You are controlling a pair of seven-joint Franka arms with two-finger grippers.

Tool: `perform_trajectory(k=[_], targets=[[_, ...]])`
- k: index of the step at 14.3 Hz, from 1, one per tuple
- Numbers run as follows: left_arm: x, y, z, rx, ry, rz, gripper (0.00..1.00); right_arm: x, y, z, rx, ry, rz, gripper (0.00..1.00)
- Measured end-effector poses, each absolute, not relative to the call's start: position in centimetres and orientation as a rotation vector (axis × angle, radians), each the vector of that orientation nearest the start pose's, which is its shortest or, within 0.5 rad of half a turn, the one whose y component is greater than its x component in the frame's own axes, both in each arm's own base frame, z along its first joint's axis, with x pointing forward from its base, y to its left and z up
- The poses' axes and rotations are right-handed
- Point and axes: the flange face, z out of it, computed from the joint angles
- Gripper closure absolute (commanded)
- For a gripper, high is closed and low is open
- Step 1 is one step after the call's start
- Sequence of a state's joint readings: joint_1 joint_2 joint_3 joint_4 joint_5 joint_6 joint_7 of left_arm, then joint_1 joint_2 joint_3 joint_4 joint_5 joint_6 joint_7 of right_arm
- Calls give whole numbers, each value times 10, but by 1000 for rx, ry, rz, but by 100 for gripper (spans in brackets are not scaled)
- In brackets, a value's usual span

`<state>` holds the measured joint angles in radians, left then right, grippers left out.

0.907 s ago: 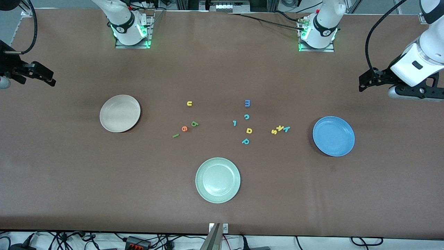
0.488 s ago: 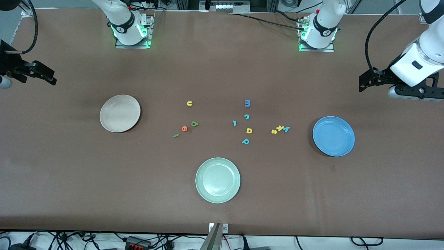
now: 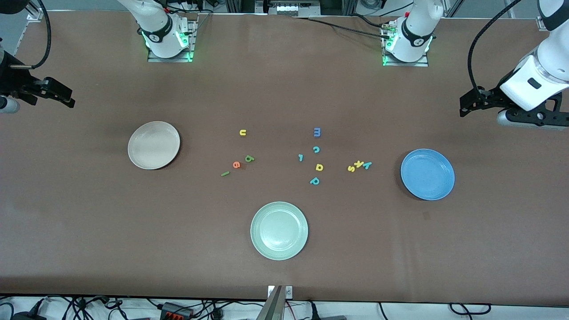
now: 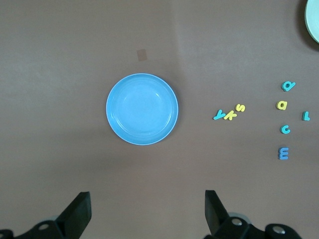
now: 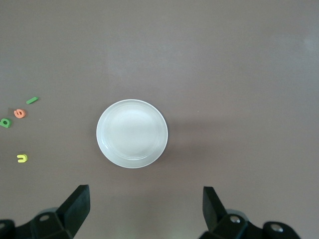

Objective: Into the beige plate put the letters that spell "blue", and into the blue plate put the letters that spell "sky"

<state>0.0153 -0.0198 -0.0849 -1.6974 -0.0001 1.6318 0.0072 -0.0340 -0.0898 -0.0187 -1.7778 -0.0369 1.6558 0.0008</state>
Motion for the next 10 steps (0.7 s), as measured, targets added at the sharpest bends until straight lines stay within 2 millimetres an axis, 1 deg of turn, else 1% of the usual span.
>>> perform_trajectory(k=[2, 3, 5, 7, 10], targets=[[548, -39, 581, -3135, 120, 72, 0, 528, -30, 581, -3174, 73, 66, 0], [548, -39, 581, -3135, 120, 72, 0, 529, -26, 579, -3174, 59, 75, 0], [548, -39, 581, -3135, 121, 72, 0, 531, -5, 568, -3170, 0, 111, 0], [548, -39, 581, -3135, 122, 72, 0, 535, 28, 547, -3164, -89, 175, 0], [548, -40, 581, -3135, 124, 73, 0, 541, 91, 508, -3160, -240, 278, 0]])
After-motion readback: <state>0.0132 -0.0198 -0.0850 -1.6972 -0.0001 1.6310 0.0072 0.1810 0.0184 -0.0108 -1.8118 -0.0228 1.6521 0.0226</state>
